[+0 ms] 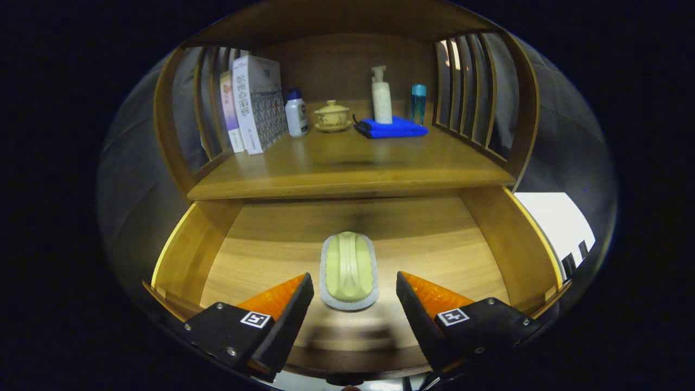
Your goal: Pull open the drawer, take out the items inside it, and place them on the countertop above the cabinet.
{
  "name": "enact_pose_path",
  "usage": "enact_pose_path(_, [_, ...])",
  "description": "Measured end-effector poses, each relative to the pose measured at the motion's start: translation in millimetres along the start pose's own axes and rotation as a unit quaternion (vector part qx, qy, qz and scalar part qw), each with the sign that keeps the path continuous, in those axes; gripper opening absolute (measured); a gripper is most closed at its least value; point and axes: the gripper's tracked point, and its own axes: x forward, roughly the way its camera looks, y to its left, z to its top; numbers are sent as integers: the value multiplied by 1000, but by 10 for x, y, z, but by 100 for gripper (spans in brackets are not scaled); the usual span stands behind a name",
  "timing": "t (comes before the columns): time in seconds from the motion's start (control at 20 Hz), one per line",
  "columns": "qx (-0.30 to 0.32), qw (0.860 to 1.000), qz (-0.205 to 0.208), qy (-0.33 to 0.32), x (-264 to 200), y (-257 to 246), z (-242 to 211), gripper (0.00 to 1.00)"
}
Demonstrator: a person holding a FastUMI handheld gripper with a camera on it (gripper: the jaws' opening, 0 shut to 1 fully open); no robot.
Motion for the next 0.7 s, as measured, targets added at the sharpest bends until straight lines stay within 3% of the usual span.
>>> enact_pose_path(0.25, [0,1000,-6,24,268,90,135,95])
enact_pose_path(0.4, [-17,997,-29,70,392,37,-59,91])
enact_pose_path(0.45, [-19,996,-31,77,435,54,-80,81])
enact_pose_path(0.7, [-22,995,-37,95,534,82,-129,58])
